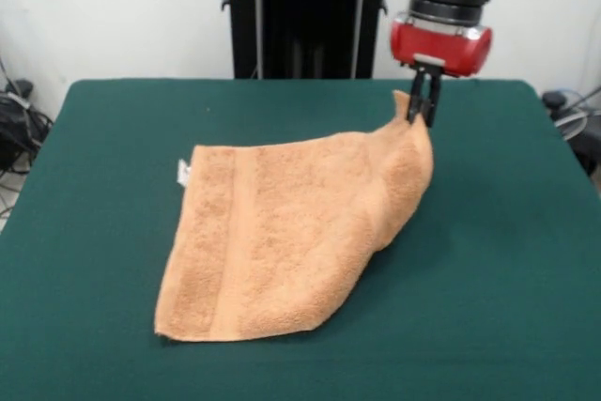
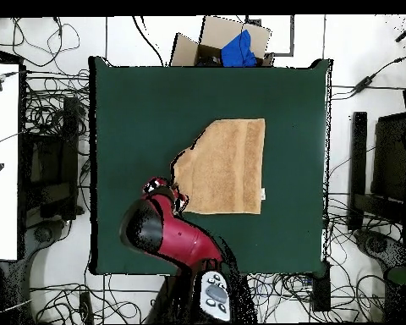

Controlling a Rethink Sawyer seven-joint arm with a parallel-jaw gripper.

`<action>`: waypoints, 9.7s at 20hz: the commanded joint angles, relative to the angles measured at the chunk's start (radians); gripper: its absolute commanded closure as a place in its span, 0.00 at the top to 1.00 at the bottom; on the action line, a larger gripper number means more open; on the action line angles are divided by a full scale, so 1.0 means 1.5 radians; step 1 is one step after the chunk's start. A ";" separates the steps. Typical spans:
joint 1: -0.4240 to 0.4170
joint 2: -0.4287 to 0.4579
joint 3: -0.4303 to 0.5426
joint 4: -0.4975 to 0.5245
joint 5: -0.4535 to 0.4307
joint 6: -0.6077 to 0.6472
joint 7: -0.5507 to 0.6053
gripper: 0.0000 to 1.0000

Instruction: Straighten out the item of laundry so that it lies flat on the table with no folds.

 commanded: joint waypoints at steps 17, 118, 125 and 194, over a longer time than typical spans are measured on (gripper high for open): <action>0.046 0.016 0.049 0.067 0.037 -0.070 0.234 0.00; -0.270 0.098 0.115 -0.011 -0.303 -0.078 0.117 0.00; -0.286 0.097 0.125 -0.054 -0.310 -0.042 0.093 0.00; -0.371 0.391 0.006 -0.228 -0.525 -0.041 0.050 0.00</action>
